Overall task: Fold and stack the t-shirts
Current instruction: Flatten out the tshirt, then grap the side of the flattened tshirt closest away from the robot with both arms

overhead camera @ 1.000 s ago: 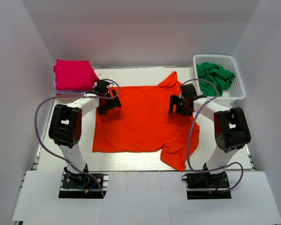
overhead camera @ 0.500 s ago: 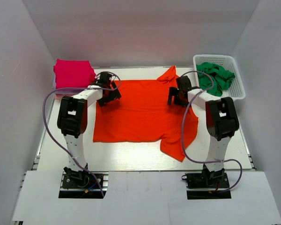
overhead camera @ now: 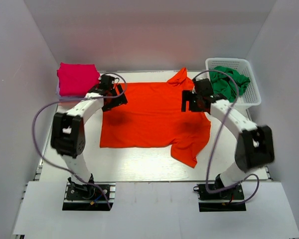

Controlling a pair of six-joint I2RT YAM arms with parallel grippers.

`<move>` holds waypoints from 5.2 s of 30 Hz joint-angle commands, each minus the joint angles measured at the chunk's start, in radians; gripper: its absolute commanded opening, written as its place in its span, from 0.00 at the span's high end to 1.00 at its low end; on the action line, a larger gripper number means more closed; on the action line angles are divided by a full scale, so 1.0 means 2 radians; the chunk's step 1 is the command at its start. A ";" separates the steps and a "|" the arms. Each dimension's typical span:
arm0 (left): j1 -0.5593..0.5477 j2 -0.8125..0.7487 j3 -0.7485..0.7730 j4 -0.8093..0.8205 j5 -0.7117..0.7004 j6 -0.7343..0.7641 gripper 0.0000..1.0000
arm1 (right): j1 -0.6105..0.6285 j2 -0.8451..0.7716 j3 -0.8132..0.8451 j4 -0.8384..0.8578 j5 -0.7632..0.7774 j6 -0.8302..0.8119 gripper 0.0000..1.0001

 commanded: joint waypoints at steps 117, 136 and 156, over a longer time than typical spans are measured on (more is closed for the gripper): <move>-0.003 -0.203 -0.128 -0.075 -0.057 -0.092 0.00 | -0.010 -0.119 -0.119 0.043 -0.089 0.014 0.10; 0.008 -0.200 -0.325 -0.087 -0.041 -0.189 0.15 | -0.019 -0.378 -0.341 -0.063 0.100 0.220 0.10; 0.008 -0.186 -0.340 -0.042 -0.021 -0.173 1.00 | -0.020 -0.335 -0.407 -0.036 0.023 0.265 0.29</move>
